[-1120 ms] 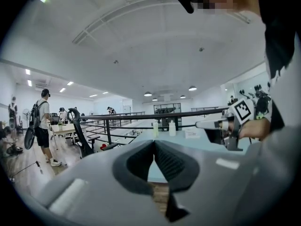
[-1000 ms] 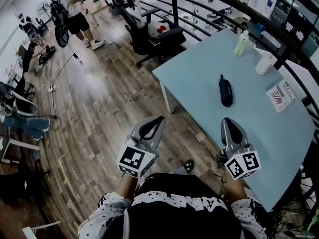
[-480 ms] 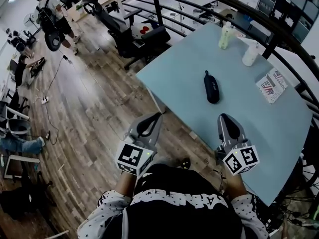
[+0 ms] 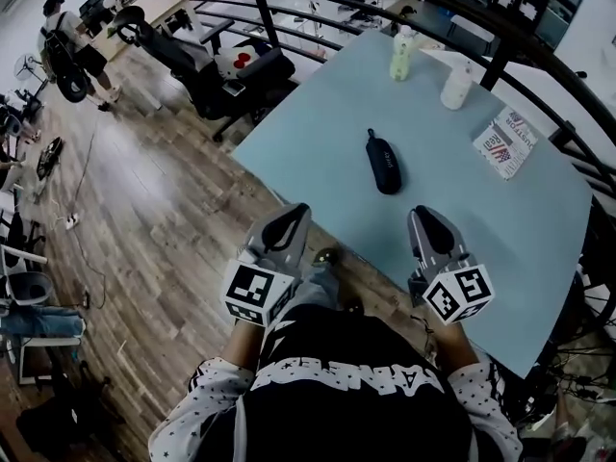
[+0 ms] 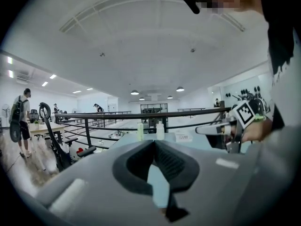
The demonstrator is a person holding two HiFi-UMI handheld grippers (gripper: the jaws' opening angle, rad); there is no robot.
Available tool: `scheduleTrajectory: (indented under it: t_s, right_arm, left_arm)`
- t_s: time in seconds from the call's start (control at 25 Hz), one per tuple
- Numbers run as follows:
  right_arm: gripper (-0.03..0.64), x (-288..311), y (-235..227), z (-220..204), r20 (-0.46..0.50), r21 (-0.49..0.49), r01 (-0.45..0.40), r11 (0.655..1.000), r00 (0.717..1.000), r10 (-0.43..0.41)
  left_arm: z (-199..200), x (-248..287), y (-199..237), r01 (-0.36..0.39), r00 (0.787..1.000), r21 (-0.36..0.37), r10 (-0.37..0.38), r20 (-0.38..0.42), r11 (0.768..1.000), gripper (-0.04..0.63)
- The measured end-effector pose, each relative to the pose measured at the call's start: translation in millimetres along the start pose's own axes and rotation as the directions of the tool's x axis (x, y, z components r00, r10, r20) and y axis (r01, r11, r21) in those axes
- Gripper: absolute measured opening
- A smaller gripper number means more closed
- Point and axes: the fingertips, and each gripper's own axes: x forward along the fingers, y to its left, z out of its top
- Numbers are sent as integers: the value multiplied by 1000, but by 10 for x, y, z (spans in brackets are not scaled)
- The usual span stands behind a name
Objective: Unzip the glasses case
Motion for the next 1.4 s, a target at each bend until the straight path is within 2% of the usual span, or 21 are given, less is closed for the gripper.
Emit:
scheduleTrajectory:
  t_s: [0.84, 1.4]
  right_arm:
    - [95, 738, -471, -94, -49, 17, 173, 985, 984, -172]
    - [182, 1247, -800, -516, -181, 15, 320, 947, 933, -312]
  left_arm:
    - [-50, 1048, 633, 156, 987, 10, -156, -29, 988, 0]
    - [-266, 1716, 1015, 291, 955, -25, -292, -61, 957, 0]
